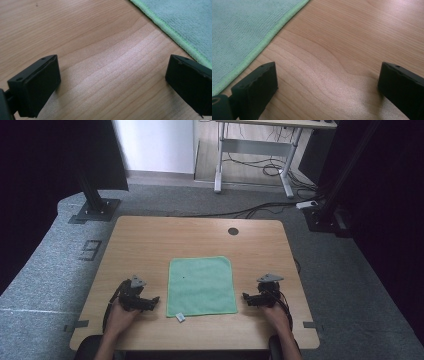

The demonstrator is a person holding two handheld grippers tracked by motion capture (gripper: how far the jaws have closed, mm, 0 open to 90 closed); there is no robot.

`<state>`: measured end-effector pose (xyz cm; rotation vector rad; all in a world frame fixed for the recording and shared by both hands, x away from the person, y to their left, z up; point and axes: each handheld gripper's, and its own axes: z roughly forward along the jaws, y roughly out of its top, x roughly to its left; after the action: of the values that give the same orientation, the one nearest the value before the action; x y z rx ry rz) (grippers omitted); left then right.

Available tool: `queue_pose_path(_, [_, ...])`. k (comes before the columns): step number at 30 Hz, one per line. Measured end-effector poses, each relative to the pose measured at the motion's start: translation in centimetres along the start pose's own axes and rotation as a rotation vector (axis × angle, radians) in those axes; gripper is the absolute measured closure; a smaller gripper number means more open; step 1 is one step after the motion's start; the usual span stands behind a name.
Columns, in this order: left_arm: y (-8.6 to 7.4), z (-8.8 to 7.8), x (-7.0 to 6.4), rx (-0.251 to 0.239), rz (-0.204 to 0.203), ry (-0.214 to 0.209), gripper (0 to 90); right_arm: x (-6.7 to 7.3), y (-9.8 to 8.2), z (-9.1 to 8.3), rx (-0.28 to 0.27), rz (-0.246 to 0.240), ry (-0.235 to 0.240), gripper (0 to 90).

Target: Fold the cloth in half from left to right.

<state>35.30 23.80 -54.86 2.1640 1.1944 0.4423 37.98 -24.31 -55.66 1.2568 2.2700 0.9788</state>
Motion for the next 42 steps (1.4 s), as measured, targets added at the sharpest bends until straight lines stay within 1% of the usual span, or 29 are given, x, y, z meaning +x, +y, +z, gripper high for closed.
queue_pose_path(3, [0.0, 0.0, 0.0, 0.001, -0.004, 0.004, 0.0, 0.0, 0.0, 0.0, 0.001, 0.000, -0.002, 2.0])
queue_pose_path(4, [0.2, 0.0, 0.0, 0.009, -0.006, 0.003, 0.0, 0.0, 0.0, 0.0, 0.000, 0.000, -0.003, 1.9])
queue_pose_path(5, [0.5, 0.1, 0.0, 0.024, -0.012, 0.000, 0.0, 0.0, 0.0, 0.0, -0.001, 0.002, -0.002, 2.1])
queue_pose_path(6, [1.0, 0.2, 0.1, 0.032, -0.020, -0.014, 0.8, 0.0, 0.0, -0.1, 0.000, 0.004, -0.002, 2.3])
queue_pose_path(7, [1.4, 0.3, 0.2, 0.024, -0.024, -0.036, 2.8, 0.1, 0.1, -0.1, 0.008, 0.005, 0.000, 3.9])
queue_pose_path(8, [1.9, 0.4, 0.3, 0.011, -0.024, -0.041, 3.6, 0.2, 0.2, -0.2, 0.013, 0.006, -0.001, 7.2])
queue_pose_path(9, [2.5, 0.6, 0.3, 0.008, -0.012, -0.040, 3.6, 0.4, 0.4, -0.3, 0.011, 0.014, 0.004, 10.2])
queue_pose_path(10, [3.2, 1.0, 0.3, 0.008, 0.004, -0.026, 3.5, 0.7, 0.5, -0.4, 0.005, 0.023, 0.008, 10.9])
queue_pose_path(11, [3.9, 1.4, 0.3, 0.007, 0.021, -0.011, 3.0, 1.0, 0.7, -0.5, 0.002, 0.023, 0.017, 10.9])
queue_pose_path(12, [4.6, 1.9, 0.4, 0.007, 0.028, 0.001, 2.3, 1.4, 0.9, -0.5, 0.001, 0.018, 0.027, 10.9])
queue_pose_path(13, [5.4, 2.4, 0.5, 0.003, 0.031, 0.008, 2.1, 1.9, 1.0, -0.6, 0.002, 0.013, 0.045, 10.9])
queue_pose_path(15, [6.8, 3.7, 0.6, -0.013, 0.030, 0.010, 2.4, 2.9, 1.2, -0.6, 0.006, 0.000, 0.076, 10.5])
queue_pose_path(16, [7.4, 4.3, 0.7, -0.011, 0.031, 0.014, 2.7, 3.4, 1.2, -0.5, 0.018, -0.012, 0.087, 10.4])
queue_pose_path(18, [8.6, 5.7, 1.0, -0.005, 0.032, 0.041, 3.0, 4.3, 1.1, -0.3, 0.037, -0.028, 0.109, 10.3])
queue_pose_path(20, [9.3, 6.7, 1.3, 0.012, 0.029, 0.065, 3.5, 4.9, 1.1, -0.1, 0.051, -0.043, 0.117, 10.3])
queue_pose_path(22, [9.5, 7.4, 1.5, 0.026, 0.028, 0.076, 3.5, 5.2, 1.1, 0.0, 0.059, -0.069, 0.106, 9.5])
queue_pose_path(23, [9.5, 7.5, 1.6, 0.025, 0.019, 0.067, 2.9, 5.3, 1.1, 0.0, 0.064, -0.082, 0.097, 9.4])
queue_pose_path(25, [9.3, 7.3, 1.6, 0.023, 0.013, 0.069, 3.4, 5.1, 1.1, 0.1, 0.068, -0.090, 0.092, 9.1])
queue_pose_path(28, [8.6, 6.7, 1.3, 0.022, -0.002, 0.063, 4.3, 4.3, 1.2, 0.2, 0.068, -0.079, 0.078, 8.5])
queue_pose_path(29, [8.2, 6.5, 1.2, 0.023, -0.011, 0.054, 4.3, 3.9, 1.2, 0.2, 0.066, -0.073, 0.072, 8.4])
queue_pose_path(31, [7.5, 6.0, 1.0, 0.026, -0.034, 0.022, 5.6, 3.1, 1.3, 0.3, 0.065, -0.059, 0.059, 8.3])
queue_pose_path(32, [7.2, 5.8, 0.7, 0.021, -0.030, 0.017, 5.9, 2.7, 1.4, 0.4, 0.066, -0.053, 0.051, 8.3])
queue_pose_path(34, [6.9, 5.4, 0.4, 0.027, -0.023, 0.013, 6.2, 2.1, 1.5, 0.5, 0.067, -0.043, 0.045, 8.3])
queue_pose_path(36, [7.0, 5.2, 0.4, 0.038, -0.011, 0.000, 9.0, 1.8, 1.6, 0.6, 0.066, -0.042, 0.045, 7.9])
queue_pose_path(38, [7.4, 5.1, 0.7, 0.040, -0.015, -0.017, 9.9, 1.7, 1.6, 0.6, 0.067, -0.048, 0.046, 7.8])
queue_pose_path(39, [7.6, 5.0, 0.9, 0.036, -0.017, -0.031, 9.0, 1.7, 1.6, 0.6, 0.066, -0.048, 0.046, 7.9])
queue_pose_path(40, [7.9, 5.0, 1.2, 0.024, -0.023, -0.033, 8.0, 1.7, 1.6, 0.6, 0.065, -0.046, 0.047, 7.9])
queue_pose_path(42, [8.5, 4.8, 1.9, 0.007, -0.033, -0.025, 8.5, 1.7, 1.5, 0.6, 0.061, -0.050, 0.049, 8.0])
